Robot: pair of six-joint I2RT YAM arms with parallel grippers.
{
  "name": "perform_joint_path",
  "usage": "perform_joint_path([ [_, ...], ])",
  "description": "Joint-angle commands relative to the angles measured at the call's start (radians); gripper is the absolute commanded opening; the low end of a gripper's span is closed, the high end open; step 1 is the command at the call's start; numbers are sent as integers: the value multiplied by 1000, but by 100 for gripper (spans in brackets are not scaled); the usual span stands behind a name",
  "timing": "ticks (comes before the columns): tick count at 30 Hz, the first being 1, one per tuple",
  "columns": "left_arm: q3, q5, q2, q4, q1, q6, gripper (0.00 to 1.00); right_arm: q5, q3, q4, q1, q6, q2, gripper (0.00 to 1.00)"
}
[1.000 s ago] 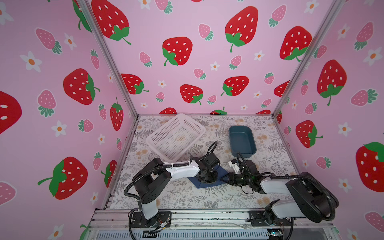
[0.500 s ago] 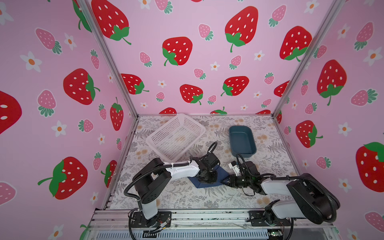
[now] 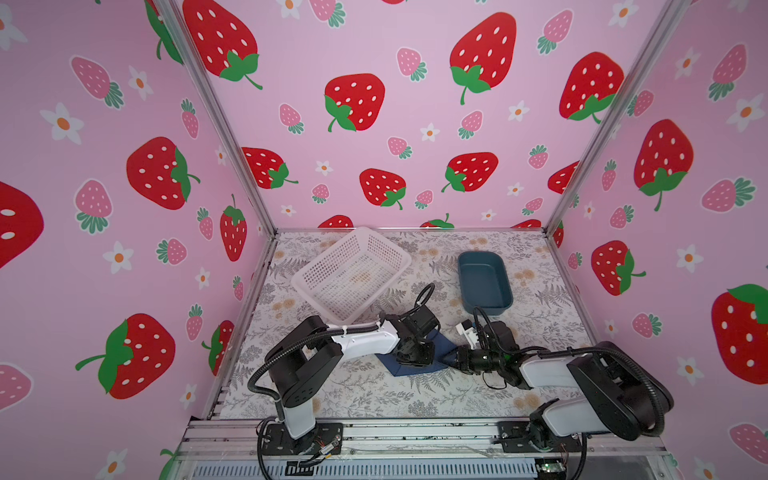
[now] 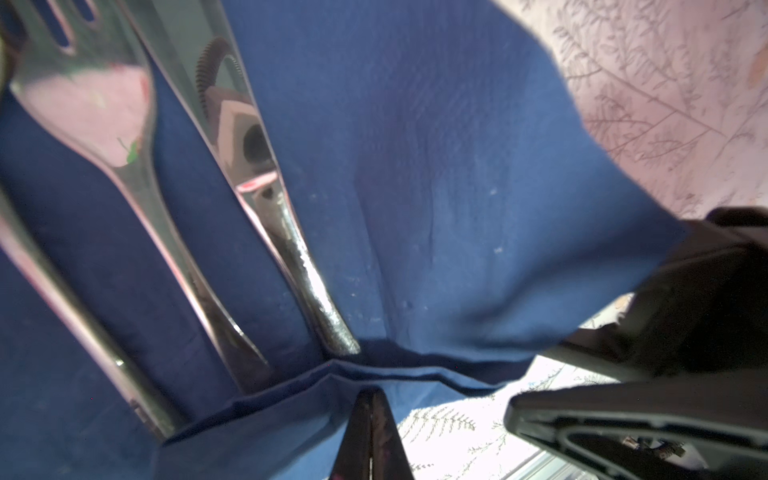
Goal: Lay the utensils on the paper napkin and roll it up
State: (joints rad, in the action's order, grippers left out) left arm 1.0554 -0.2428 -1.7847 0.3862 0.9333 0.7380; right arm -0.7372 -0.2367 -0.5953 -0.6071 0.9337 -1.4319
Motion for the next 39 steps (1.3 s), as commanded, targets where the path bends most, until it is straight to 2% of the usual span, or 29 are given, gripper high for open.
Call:
perform_joint_path([
  [1, 18, 16, 29, 19, 3, -1, 7, 14, -19, -26, -9, 11, -8, 33],
  [7, 17, 12, 37, 10, 3, -6, 7, 29, -35, -11, -32, 5, -20, 26],
  [21, 11, 18, 31, 5, 2, 4, 7, 104, -74, 46, -101, 29, 24, 28],
  [26, 0, 23, 30, -2, -2, 17, 7, 133, -85, 46, -125, 55, 40, 25],
  [31, -27, -9, 40, -44, -13, 36, 7, 140, -105, 45, -156, 70, 40, 31],
  [39, -52, -8, 84, -68, -28, 44, 7, 168, -108, 43, -185, 88, 36, 32],
])
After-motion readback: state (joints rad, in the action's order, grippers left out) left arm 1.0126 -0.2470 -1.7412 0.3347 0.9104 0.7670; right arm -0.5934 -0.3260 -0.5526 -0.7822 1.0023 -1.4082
